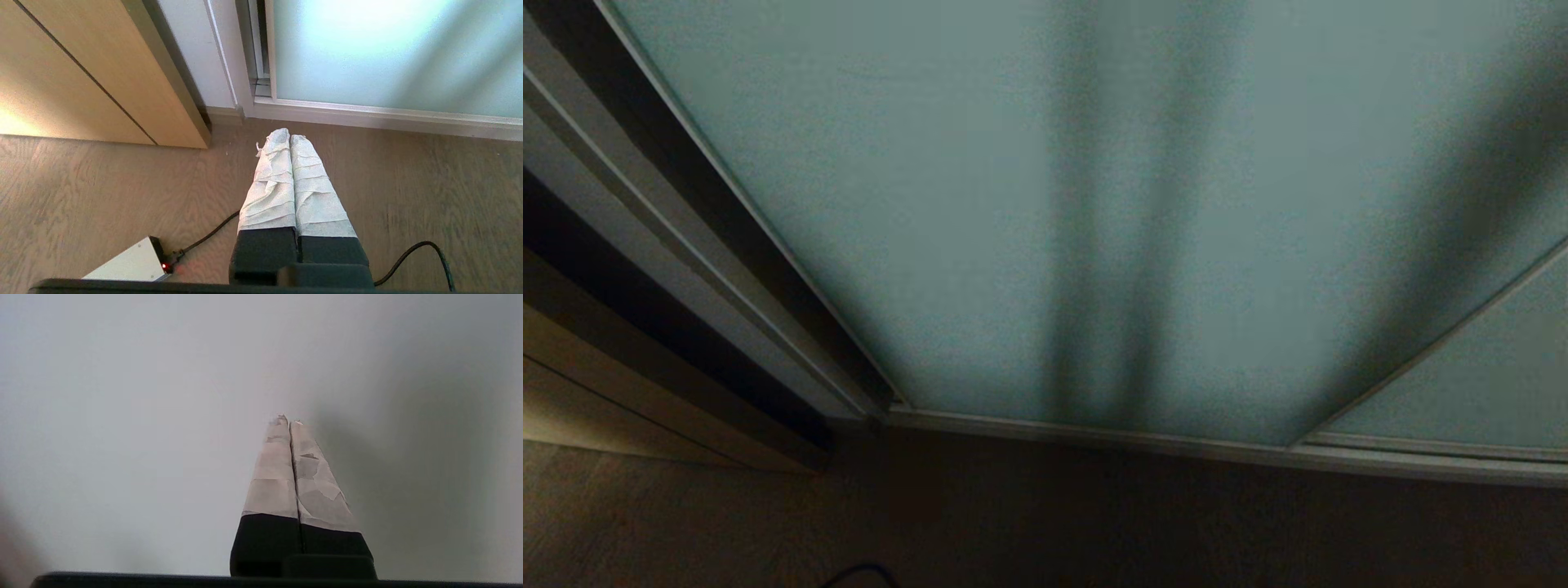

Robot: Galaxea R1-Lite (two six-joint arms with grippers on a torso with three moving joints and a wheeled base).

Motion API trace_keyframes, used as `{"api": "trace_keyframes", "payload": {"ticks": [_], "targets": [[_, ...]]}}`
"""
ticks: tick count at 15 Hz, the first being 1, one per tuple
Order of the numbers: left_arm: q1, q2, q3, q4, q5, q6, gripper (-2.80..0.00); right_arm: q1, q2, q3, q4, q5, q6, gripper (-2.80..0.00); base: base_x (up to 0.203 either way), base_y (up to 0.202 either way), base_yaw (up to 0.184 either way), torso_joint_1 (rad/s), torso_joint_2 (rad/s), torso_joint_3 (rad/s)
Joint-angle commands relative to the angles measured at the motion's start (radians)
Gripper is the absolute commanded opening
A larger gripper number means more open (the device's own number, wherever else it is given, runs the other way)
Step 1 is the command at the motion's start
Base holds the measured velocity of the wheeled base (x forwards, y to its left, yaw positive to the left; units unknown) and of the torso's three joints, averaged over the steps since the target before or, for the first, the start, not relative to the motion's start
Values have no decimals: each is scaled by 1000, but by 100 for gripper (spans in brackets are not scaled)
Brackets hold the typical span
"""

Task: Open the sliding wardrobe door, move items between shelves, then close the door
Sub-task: Close the door

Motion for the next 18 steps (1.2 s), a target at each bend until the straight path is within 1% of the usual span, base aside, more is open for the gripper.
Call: {"api": "trace_keyframes", "payload": {"ticks": [1, 2, 3, 4, 5, 6, 7, 8, 9, 10, 12, 15, 16, 18], "targets": [[0, 1, 0, 0, 0, 1, -280, 120, -61, -39, 35, 4, -17, -280, 0, 0, 0, 0, 0, 0], [0, 1, 0, 0, 0, 1, -280, 191, -93, -46, 83, 5, -66, -280, 0, 0, 0, 0, 0, 0], [0, 1, 0, 0, 0, 1, -280, 257, -131, -47, 172, 8, -180, -280, 0, 0, 0, 0, 0, 0], [0, 1, 0, 0, 0, 1, -280, 301, -164, -39, 300, 11, -300, -280, 0, 0, 0, 0, 0, 0], [1, 1, 0, 0, 0, 1, -280, 336, -209, -6, 450, 9, -425, -280, 0, 0, 0, 0, 0, 0], [1, 1, 0, 0, 0, 1, -280, 363, -251, 58, 569, -5, -548, -280, 0, 0, 0, 0, 0, 0], [1, 1, 0, 0, 0, 1, -280, 396, -299, 170, 672, -61, -682, -280, 0, 0, 0, 0, 0, 0], [2, 1, 0, 0, 0, 1, -280, 431, -349, 294, 735, -146, -788, -280, 0, 0, 0, 0, 0, 0], [0, 1, 0, 0, 0, 1, -280, 462, -400, 429, 767, -235, -870, -280, 0, 0, 0, 0, 0, 0], [2, 1, 0, 0, 0, 1, -280, 498, -465, 593, 776, -334, -941, -280, 0, 0, 0, 0, 0, 0], [0, 1, 0, 0, 0, 1, -280, 558, -600, 887, 732, -474, -1018, -280, 0, 0, 0, 0, 0, 0], [0, 1, 0, 0, 0, 1, -280, 650, -834, 1296, 623, -651, -1085, -280, 0, 0, 0, 0, 0, 0], [0, 1, 0, 0, 0, 1, -280, 684, -926, 1400, 598, -692, -1100, -280, 0, 0, 0, 0, 0, 0], [0, 1, 0, 0, 0, 1, -280, 728, -1071, 1547, 568, -737, -1117, -280, 0, 0, 0, 0, 0, 0]]}}
